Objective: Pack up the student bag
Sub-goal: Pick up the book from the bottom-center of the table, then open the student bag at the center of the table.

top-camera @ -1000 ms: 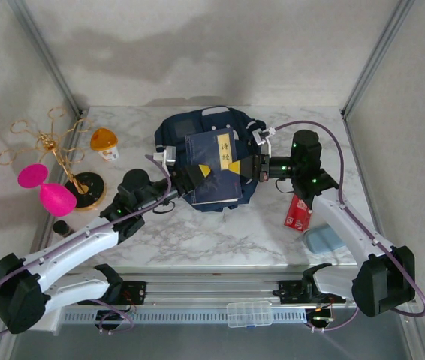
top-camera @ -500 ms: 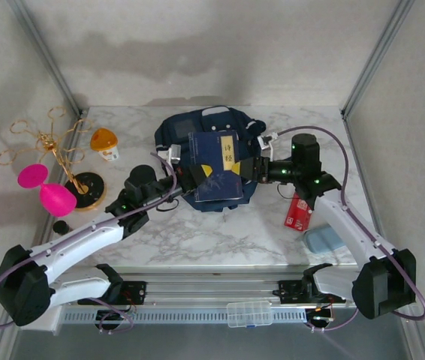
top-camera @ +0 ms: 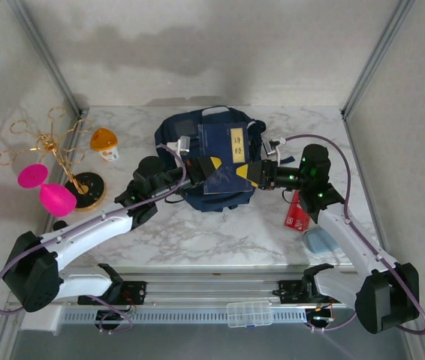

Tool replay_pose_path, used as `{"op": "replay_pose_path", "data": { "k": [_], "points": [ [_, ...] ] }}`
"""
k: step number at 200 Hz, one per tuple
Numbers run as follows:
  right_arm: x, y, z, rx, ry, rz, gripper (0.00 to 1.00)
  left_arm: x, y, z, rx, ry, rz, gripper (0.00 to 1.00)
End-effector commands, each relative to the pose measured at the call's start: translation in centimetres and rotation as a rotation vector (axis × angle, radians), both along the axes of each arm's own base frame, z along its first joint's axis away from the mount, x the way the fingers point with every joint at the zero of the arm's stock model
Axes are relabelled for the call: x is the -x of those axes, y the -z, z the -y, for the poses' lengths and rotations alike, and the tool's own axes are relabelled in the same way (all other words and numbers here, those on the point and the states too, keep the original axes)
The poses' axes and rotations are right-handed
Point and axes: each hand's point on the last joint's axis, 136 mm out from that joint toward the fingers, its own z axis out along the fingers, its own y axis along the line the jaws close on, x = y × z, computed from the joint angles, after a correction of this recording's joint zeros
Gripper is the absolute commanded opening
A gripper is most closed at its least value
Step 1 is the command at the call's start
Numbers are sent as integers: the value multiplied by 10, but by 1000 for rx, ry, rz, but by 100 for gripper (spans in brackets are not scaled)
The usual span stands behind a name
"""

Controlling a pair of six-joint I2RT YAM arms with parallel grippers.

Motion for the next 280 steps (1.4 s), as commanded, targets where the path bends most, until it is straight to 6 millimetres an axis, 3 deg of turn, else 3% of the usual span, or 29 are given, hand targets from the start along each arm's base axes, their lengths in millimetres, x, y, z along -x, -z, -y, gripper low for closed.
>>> {"op": "replay_pose_path", "data": {
  "k": [1, 27, 52, 64, 77, 100, 119, 136, 150, 178, 200, 229, 257, 280],
  "points": [
    [7, -9, -1, -8, -40, 18, 73, -6, -12, 0, -28, -29, 46, 0],
    [3, 2, 0, 2, -12, -2, 50, -8, 1, 0, -61, -36, 24, 0],
    [-7, 12, 1, 32, 17, -38, 12, -10, 10, 0, -95, -43, 8, 0],
    [-14, 15, 4, 52, 51, -45, 0, -10, 11, 1, -112, -39, 18, 0],
    [-22, 19, 9, 88, 100, -48, 0, -12, 14, 1, -147, -45, 21, 7],
    [-33, 22, 26, 112, 181, -69, 0, -18, 28, -7, -296, -81, 36, 41],
    [-49, 31, 52, 172, 315, -101, 0, -24, 52, -19, -456, -120, 44, 52],
    [-63, 44, 85, 243, 469, -139, 0, -28, 86, -20, -630, -83, 16, 61],
    [-66, 46, 103, 212, 538, -173, 0, -29, 113, -16, -792, -36, -4, 64],
    [-71, 57, 131, 202, 647, -217, 0, -26, 143, 13, -1014, 79, 104, 71],
    [-72, 71, 150, 183, 707, -279, 0, -41, 166, 25, -1125, 106, 94, 73],
    [-68, 81, 158, 129, 708, -311, 0, -61, 199, 33, -1250, 112, 73, 74],
    [-67, 92, 165, 122, 721, -337, 0, -67, 224, 51, -1260, 179, 72, 70],
    [-67, 97, 168, 130, 723, -340, 0, -85, 225, 51, -1288, 126, 76, 58]
  ]
}}
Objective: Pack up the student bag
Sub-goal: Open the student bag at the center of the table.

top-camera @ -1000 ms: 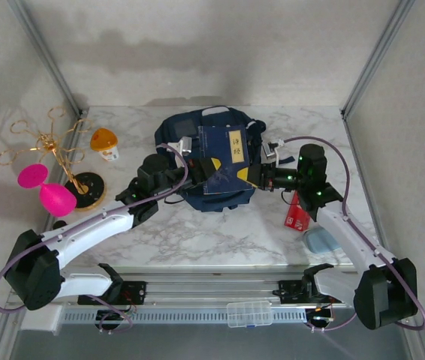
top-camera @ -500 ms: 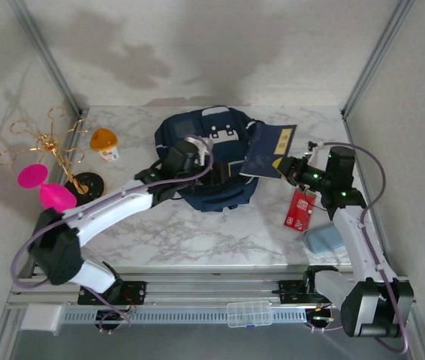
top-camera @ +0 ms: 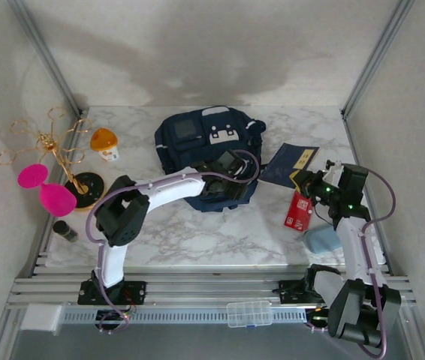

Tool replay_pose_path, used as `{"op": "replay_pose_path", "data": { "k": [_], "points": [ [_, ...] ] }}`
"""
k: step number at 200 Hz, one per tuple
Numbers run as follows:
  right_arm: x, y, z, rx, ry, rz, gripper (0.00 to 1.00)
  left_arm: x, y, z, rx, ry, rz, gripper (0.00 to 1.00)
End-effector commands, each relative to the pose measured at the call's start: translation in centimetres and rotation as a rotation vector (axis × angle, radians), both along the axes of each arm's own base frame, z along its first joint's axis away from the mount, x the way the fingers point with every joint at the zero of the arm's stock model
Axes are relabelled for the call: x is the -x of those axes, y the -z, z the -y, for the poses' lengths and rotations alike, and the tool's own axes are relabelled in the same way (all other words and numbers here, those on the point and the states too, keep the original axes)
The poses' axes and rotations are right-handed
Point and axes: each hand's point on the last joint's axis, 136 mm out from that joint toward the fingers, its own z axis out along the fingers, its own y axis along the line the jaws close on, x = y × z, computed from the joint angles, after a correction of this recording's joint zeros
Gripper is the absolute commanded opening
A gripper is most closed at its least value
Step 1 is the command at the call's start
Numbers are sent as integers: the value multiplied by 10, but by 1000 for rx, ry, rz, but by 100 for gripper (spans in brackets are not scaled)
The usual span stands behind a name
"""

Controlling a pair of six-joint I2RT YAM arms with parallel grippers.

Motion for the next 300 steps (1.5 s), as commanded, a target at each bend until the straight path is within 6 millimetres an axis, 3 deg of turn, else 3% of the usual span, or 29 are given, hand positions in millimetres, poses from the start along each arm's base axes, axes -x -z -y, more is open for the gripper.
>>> {"op": "replay_pose_path", "data": {
  "k": [1, 17, 42, 88, 114, 147, 164, 182, 214, 228, 245, 258, 278, 300],
  "points": [
    [-1, -12, -1, -2, -31, 73, 0, -20, -6, -4, -50, -18, 54, 58],
    [0, -9, -1, 2, -33, 75, 0, -26, -11, -4, -2, -38, 38, 47],
    [2, -6, -2, 2, -43, 73, 0, -30, -21, -4, 53, -40, 42, 40],
    [2, -5, -6, -24, -64, 70, 0, -37, -17, -12, 91, -70, -3, 12],
    [3, -4, -6, -5, -77, 70, 0, -41, -45, -12, 125, -67, 51, 3],
    [8, 0, -11, -2, -123, 60, 0, -44, -97, -14, 168, -56, 142, 5],
    [11, 1, -12, 5, -129, 66, 0, -42, -108, -14, 193, -51, 154, 7],
    [12, 0, -12, 2, -131, 69, 0, -36, -99, -13, 207, -50, 129, 3],
    [13, 5, -12, 12, -131, 61, 0, -18, -45, -11, 188, -44, 21, 1],
    [13, 6, -12, 7, -131, 58, 0, -14, -31, -13, 160, -46, -3, 2],
    [12, 7, -12, 7, -137, 56, 0, -13, -25, -10, 160, -30, -4, 5],
    [12, 6, -12, 5, -141, 62, 0, -15, -20, -10, 146, -31, -6, 15],
    [12, 4, -13, 5, -139, 65, 0, -18, -14, -8, 122, -32, -23, 17],
    [11, 3, -12, 15, -140, 70, 0, -21, -20, -5, 128, -27, -10, 20]
  ]
}}
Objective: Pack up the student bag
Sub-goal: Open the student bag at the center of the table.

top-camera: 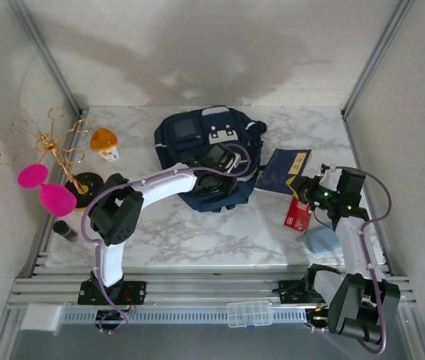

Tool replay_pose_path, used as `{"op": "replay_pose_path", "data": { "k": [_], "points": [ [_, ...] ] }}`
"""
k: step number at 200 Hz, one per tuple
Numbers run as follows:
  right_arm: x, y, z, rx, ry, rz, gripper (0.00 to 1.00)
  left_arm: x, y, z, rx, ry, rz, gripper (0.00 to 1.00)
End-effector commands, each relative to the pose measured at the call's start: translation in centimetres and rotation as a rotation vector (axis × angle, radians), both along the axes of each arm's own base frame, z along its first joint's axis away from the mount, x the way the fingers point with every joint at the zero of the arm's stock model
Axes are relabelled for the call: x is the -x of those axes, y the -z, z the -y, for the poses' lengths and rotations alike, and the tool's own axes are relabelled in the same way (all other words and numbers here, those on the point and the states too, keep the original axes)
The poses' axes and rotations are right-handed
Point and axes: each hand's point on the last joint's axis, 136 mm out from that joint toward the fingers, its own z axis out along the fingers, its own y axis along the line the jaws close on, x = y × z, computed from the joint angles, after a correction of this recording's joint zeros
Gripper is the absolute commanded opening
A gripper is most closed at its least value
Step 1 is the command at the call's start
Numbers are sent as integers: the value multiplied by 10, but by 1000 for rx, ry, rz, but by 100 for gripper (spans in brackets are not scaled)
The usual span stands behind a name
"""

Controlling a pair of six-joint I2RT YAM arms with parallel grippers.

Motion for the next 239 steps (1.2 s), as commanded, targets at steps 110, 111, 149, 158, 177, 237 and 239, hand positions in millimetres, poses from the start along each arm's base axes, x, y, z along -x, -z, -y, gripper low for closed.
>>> {"op": "replay_pose_path", "data": {
  "k": [110, 111, 149, 158, 177, 237, 239],
  "points": [
    [-3, -8, -2, -3, -35, 50, 0, -20, -32, 19, 107, 12, 49, 19],
    [-3, -9, -2, -3, -35, 50, 0, -20, -32, 19, 107, 13, 50, 18],
    [-4, -10, -2, 4, -36, 56, 0, -25, -40, 14, 91, 6, 60, 8],
    [-3, -10, -2, 2, -40, 55, 0, -25, -47, 13, 91, 8, 70, 7],
    [-2, -14, -4, 10, -54, 64, 0, -27, -71, 10, 95, 2, 111, 0],
    [15, -6, -45, 9, -179, 36, 0, -27, -196, -10, 207, -81, 374, 0],
    [15, -6, -47, 9, -184, 34, 0, -26, -198, -10, 214, -75, 377, 0]
  ]
}}
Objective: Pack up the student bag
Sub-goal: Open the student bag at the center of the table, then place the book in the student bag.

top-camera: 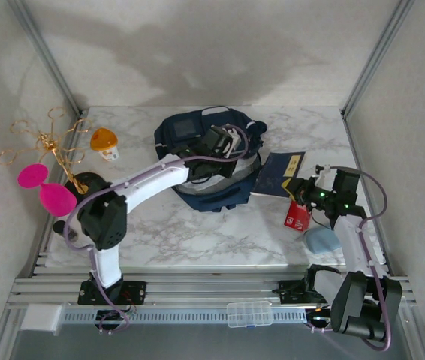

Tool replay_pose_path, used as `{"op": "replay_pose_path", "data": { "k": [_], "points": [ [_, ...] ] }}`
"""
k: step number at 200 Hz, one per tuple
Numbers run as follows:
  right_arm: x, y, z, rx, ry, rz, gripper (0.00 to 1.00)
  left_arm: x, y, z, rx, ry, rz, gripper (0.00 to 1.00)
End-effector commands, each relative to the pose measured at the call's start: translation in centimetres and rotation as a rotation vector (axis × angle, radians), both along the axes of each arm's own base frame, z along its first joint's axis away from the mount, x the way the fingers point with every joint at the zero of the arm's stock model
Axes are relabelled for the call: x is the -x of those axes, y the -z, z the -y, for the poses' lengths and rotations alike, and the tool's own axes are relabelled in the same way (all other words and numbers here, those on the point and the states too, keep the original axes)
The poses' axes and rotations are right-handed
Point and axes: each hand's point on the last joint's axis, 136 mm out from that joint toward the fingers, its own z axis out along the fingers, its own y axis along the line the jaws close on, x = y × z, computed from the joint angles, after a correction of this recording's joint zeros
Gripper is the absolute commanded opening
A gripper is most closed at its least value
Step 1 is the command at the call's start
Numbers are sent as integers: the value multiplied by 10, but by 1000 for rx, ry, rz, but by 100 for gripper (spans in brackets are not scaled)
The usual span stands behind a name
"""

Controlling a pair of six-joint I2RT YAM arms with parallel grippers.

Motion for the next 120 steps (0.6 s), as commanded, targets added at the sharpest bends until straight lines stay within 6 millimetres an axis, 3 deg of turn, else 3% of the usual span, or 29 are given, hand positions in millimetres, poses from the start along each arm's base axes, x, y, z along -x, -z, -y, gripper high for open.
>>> {"op": "replay_pose_path", "data": {
  "k": [1, 67, 86, 120],
  "points": [
    [7, -14, -27, -9, -101, 54, 0, -5, -100, -4, 126, -27, 216, 0],
    [4, -14, -119, -67, -281, 89, 0, 8, -154, -2, 230, -52, 326, 0],
    [-12, -10, -139, -48, -307, 97, 0, 9, -160, -2, 253, -74, 333, 0],
    [-54, 11, -156, 12, -309, 93, 1, 13, -171, -2, 296, -94, 345, 0]
  ]
}}
